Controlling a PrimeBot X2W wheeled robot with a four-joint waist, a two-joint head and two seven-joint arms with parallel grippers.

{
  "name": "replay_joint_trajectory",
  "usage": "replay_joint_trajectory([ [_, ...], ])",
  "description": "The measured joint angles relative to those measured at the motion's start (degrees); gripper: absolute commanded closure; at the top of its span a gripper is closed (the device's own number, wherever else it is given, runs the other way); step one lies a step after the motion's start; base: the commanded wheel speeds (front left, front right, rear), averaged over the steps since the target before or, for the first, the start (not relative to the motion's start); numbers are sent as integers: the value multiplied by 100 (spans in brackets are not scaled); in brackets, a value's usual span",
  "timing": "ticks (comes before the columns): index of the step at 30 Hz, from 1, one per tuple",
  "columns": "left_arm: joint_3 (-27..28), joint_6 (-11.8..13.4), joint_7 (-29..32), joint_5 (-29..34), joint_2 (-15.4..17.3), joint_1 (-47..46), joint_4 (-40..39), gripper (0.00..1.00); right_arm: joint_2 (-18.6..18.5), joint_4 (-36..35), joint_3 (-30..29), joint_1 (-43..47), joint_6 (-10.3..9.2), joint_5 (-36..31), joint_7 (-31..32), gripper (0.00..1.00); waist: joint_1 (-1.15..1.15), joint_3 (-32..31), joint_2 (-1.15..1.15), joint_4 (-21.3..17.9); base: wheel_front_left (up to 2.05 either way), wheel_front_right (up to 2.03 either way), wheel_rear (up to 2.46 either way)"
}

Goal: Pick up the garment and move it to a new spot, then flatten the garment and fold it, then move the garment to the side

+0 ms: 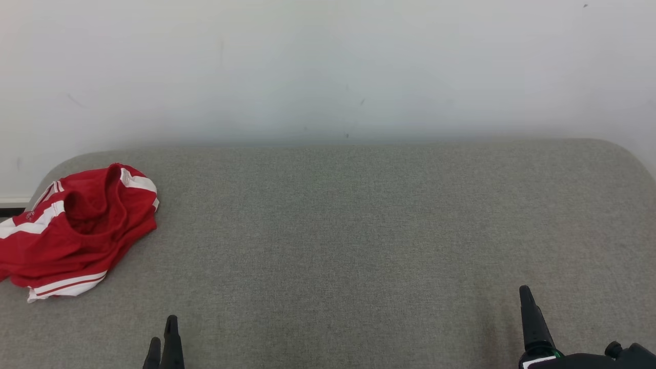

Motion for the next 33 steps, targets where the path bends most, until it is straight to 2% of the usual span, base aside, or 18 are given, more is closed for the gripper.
replay_joint_trajectory([
  [11,-142,124,-180,879,3,107,-26,0,-3,-32,110,58,0,-815,-189,0,0,-59,0,18,0,0,0],
  [26,-271,231,-416,1671,7,171,-52,0,-8,-113,233,159,0,-1653,-417,0,0,-117,0,27,0,0,0],
  [33,-337,355,-521,2172,8,226,-41,0,-10,-109,292,187,0,-2151,-519,0,0,-149,0,16,0,0,0],
])
